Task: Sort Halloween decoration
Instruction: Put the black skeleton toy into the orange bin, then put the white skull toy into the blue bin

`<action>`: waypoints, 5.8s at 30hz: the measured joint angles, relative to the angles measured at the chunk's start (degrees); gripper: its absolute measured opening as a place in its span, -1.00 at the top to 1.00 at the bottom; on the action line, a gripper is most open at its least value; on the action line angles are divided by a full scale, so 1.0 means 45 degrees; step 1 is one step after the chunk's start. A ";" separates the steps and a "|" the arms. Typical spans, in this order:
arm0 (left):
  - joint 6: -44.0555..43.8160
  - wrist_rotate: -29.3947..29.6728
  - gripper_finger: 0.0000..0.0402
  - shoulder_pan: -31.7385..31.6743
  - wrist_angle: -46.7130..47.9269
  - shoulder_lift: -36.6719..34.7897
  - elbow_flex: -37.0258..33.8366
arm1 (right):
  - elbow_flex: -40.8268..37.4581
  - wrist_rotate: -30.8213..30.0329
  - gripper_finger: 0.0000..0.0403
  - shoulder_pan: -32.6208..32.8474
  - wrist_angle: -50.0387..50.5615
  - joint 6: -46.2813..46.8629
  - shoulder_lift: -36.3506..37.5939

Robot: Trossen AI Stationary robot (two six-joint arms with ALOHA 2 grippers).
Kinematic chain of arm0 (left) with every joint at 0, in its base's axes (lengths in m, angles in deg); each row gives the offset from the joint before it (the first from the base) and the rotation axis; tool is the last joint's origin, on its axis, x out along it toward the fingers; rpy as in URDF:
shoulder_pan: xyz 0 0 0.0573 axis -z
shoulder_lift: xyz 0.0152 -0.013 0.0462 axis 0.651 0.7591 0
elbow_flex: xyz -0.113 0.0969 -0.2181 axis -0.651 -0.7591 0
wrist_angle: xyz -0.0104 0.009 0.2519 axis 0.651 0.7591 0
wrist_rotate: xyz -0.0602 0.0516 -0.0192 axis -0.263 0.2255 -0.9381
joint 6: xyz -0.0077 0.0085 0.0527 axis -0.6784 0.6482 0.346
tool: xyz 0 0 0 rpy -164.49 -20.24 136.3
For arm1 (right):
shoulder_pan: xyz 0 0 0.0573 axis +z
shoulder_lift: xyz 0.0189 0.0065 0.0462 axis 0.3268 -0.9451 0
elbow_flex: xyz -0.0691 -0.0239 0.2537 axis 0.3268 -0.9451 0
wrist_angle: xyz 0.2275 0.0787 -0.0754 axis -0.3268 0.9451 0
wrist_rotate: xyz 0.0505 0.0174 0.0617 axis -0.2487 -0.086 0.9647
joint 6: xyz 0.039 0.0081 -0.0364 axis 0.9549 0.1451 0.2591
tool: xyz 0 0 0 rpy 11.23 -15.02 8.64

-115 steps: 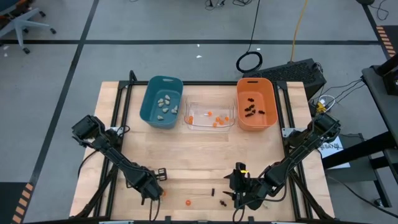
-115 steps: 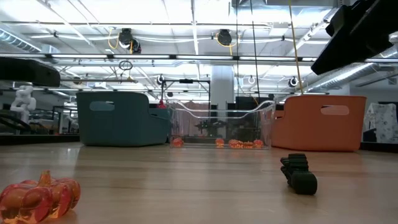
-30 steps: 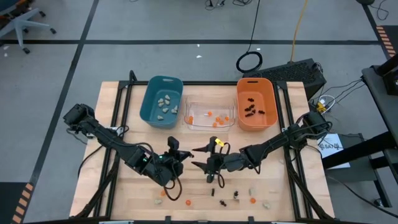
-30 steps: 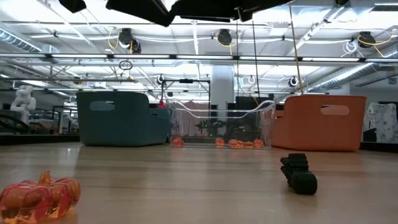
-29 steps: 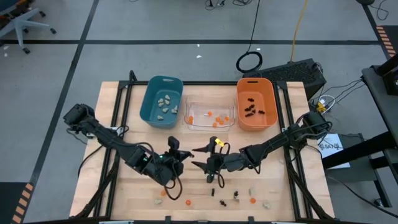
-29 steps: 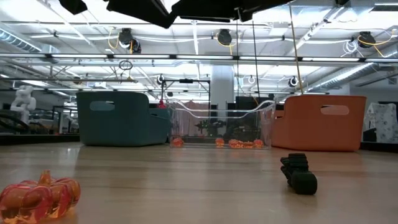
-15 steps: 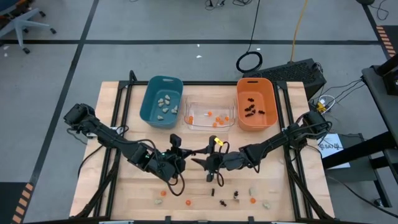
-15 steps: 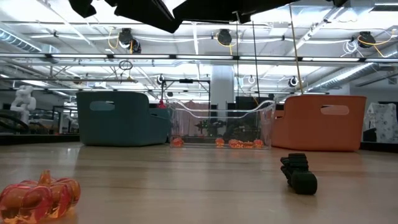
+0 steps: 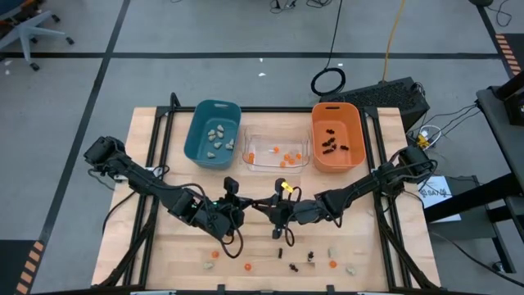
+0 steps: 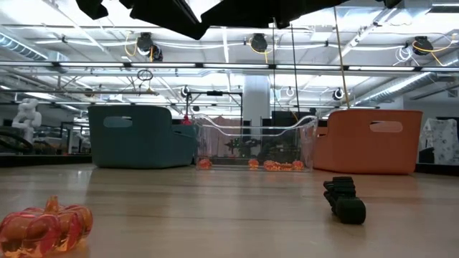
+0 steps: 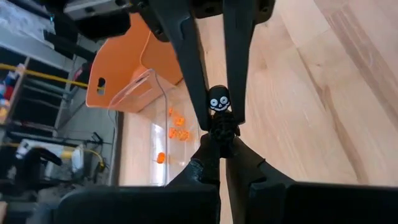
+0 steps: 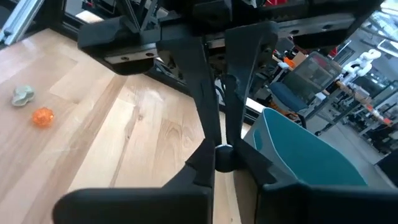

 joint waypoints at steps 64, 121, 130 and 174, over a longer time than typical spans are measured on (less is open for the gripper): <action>-0.6403 0.0443 0.14 -0.0141 -0.0625 0.0078 0.0005 | 0.0500 0.4306 0.94 -1.0209 1.8872 0.3319 0.8281; -0.8437 -0.1229 0.14 0.0055 -0.1321 0.0855 0.0005 | -0.2103 0.6271 0.07 -0.4441 1.6626 0.8923 1.1905; -0.8738 -0.1302 0.14 0.0285 -0.1271 0.0855 0.0005 | -0.2103 0.4848 0.07 0.0741 1.6092 1.0691 0.9565; -0.9413 -0.1287 0.14 0.0253 -0.1224 0.0850 0.0005 | -0.2093 0.4935 -0.09 0.6596 1.2143 1.0649 0.1463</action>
